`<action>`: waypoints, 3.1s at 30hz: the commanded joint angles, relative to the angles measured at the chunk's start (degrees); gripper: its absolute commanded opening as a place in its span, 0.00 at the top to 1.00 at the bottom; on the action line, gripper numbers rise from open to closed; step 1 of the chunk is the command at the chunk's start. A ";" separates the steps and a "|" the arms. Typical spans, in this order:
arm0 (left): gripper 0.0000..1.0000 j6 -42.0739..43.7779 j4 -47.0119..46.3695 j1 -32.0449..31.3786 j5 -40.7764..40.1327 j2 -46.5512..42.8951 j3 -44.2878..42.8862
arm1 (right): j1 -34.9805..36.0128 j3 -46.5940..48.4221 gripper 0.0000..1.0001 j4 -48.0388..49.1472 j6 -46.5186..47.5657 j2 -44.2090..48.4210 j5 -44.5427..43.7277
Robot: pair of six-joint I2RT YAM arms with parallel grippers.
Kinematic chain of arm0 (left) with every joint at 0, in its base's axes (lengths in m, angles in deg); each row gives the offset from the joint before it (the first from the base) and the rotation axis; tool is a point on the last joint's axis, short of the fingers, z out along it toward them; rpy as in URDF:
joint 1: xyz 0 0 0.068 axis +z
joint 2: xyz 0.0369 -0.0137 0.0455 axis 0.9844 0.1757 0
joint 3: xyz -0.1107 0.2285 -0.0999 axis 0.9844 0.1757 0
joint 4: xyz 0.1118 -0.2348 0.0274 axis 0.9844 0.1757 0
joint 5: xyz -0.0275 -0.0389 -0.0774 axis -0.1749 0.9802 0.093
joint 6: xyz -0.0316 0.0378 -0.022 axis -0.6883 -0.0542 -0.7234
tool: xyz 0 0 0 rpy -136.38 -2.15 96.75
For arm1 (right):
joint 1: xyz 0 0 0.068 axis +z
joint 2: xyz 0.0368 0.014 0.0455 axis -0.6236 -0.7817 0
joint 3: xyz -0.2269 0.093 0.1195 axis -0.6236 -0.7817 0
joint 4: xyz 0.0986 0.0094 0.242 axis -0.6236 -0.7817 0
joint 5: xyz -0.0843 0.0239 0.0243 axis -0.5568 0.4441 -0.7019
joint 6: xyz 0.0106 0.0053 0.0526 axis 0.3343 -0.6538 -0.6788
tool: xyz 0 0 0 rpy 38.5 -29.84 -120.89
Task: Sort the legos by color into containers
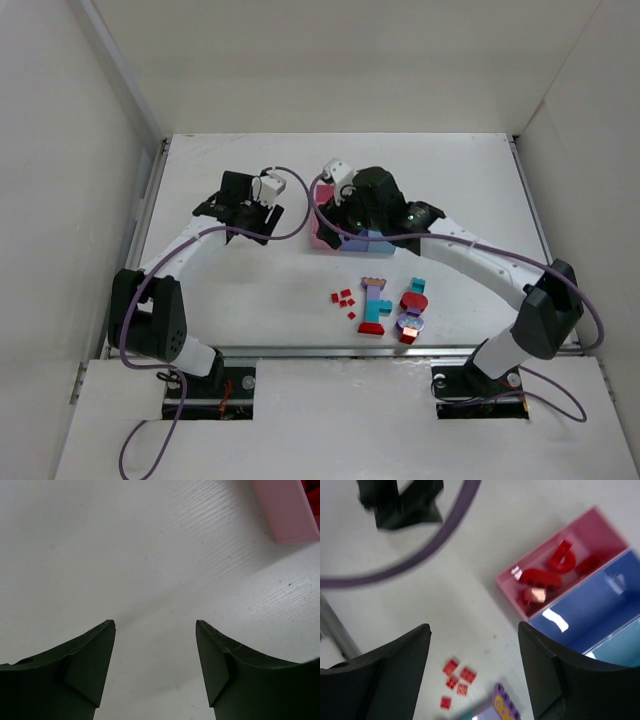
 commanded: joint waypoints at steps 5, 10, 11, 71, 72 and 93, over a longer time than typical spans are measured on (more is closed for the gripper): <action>0.38 -2.82 -3.73 -2.83 -2.58 -0.31 -0.27 | 5.09 -7.90 0.29 -11.62 4.06 -5.68 2.56; 0.38 -4.84 -4.97 -3.89 -4.86 -0.31 1.67 | 7.82 -11.16 0.29 -5.74 -4.64 -6.22 -1.40; 0.38 -5.54 -4.97 -3.89 -4.87 -0.31 2.20 | 8.43 -11.86 0.31 -4.34 -5.96 -6.22 -2.97; 0.35 -22.85 -3.04 3.05 -0.46 -1.28 1.23 | 7.13 3.93 1.00 -0.90 -7.01 -6.19 -14.93; 0.35 -23.99 -2.34 3.92 -1.08 -1.28 1.23 | 6.34 4.48 1.00 -0.90 -8.76 -7.26 -15.46; 0.35 -24.88 -1.10 5.86 -4.43 0.13 -1.40 | -2.02 12.48 0.18 1.21 -10.64 -17.30 -13.28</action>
